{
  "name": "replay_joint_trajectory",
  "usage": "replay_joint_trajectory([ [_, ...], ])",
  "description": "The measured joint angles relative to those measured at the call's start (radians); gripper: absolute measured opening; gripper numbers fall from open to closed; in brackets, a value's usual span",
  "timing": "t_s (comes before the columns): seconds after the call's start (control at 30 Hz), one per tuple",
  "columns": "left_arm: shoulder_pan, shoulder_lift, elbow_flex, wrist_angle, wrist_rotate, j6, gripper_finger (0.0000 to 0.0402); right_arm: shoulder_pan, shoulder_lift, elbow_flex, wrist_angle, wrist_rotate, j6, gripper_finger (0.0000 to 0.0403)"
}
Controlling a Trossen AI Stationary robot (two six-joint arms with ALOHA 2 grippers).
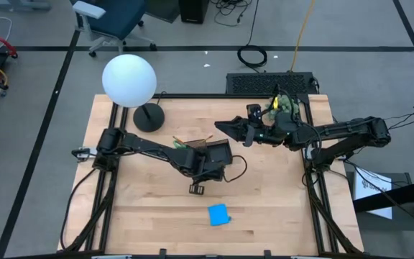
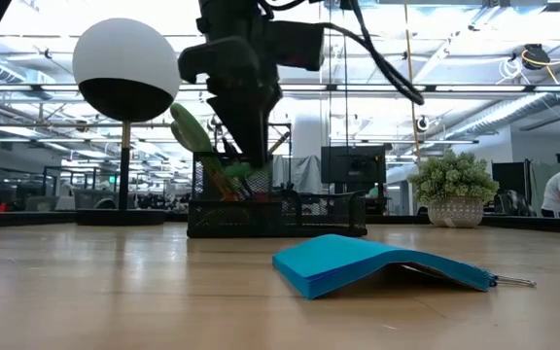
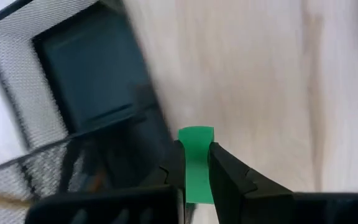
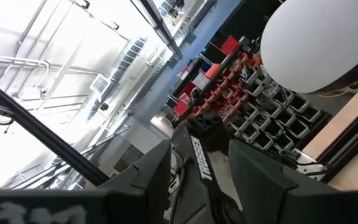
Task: Pick and place office supplies into organizer
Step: Put the green eraser into the black desk organizer
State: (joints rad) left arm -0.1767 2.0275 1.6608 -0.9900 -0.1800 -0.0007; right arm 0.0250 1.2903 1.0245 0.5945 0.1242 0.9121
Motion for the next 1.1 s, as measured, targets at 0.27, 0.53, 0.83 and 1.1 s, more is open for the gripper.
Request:
replay_joint_trajectory([
  [0.27,0.048,-0.015,0.0,-0.004,-0.028,0.018,0.0035,0.003,0.0,0.0,0.003,-0.035,0.003,0.0151],
  [0.53,0.108,-0.014,0.0,-0.003,-0.03,0.022,0.0035,0.003,0.0,0.0,0.018,-0.051,0.022,0.0151],
  [0.83,0.148,-0.014,0.0,-0.04,-0.02,0.014,0.0035,0.003,0.0,0.0,0.019,-0.053,0.022,0.0151],
  [1.1,0.147,-0.014,0.0,-0.057,-0.013,0.018,0.0035,0.003,0.0,0.0,0.018,-0.055,0.02,0.0151],
])
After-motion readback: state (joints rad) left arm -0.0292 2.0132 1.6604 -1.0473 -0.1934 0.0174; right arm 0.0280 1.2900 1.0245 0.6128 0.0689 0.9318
